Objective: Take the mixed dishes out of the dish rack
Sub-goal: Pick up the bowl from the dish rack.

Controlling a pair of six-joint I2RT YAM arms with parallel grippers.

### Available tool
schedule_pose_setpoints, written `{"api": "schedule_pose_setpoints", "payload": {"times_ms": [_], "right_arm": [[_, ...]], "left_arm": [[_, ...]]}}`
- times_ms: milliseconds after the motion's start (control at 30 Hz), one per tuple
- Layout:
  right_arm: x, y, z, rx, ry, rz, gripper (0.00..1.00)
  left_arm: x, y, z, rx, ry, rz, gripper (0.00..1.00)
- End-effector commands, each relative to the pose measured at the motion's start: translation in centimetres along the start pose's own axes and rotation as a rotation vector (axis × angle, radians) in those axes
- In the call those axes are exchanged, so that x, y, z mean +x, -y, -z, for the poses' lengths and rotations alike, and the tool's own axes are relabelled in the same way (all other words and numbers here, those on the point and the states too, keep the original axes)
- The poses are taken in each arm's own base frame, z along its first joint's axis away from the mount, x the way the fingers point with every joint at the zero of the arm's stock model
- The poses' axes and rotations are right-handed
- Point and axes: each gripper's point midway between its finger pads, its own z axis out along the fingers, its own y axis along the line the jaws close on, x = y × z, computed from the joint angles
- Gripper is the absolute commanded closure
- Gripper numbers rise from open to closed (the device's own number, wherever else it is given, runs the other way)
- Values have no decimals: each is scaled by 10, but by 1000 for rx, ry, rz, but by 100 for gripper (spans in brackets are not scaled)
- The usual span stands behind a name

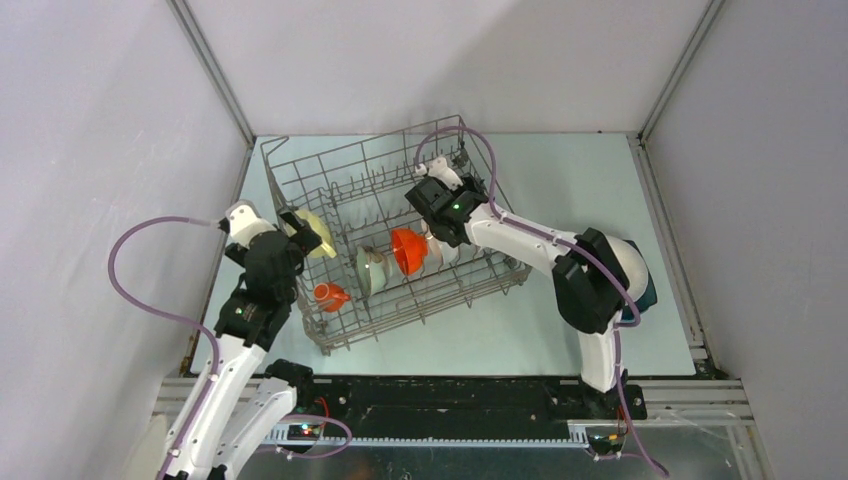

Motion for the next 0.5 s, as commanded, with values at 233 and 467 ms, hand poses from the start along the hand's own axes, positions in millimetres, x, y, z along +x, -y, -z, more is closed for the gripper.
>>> {"api": "schedule_pose_setpoints", "payload": {"times_ms": [233,467], "right_arm": [[19,-19,-22,-45,-87,-44,63],[20,-22,-28,4,-87,-26,75]], "left_arm": [[-21,3,4,-1,48,34,0],[-22,1,6,-3,59,39,0]]}}
